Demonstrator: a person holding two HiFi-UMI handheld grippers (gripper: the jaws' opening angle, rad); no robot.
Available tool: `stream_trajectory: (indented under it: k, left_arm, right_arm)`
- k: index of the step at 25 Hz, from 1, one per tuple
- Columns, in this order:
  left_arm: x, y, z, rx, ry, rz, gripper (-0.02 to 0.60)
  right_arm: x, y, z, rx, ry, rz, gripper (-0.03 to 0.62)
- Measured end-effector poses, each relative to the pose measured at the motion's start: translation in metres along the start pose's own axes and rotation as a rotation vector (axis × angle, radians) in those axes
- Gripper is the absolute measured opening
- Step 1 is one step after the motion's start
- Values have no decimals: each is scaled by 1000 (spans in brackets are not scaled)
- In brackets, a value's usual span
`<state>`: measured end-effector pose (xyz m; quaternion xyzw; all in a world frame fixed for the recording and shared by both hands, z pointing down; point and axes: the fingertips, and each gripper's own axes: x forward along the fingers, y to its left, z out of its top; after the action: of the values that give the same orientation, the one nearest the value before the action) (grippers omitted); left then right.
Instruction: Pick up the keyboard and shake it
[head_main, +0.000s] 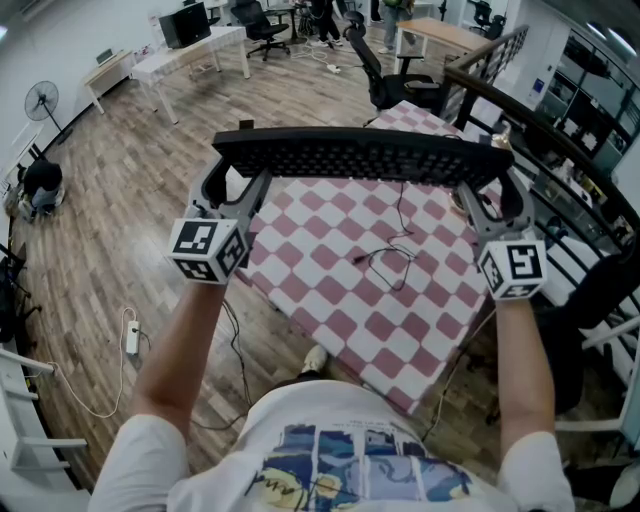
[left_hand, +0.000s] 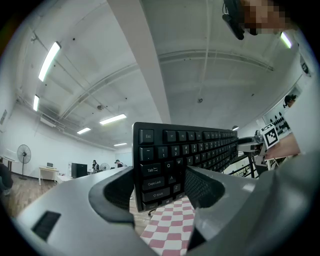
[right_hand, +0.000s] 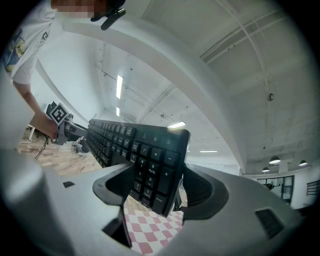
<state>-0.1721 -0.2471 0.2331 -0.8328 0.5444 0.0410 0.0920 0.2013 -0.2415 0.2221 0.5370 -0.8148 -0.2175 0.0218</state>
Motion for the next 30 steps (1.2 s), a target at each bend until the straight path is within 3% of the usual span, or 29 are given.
stream_trajectory:
  k: [30]
  left_arm:
    - [-6, -15, 10, -10, 12, -1, 291]
  right_arm:
    - [-16, -9, 9, -5, 22, -6, 299]
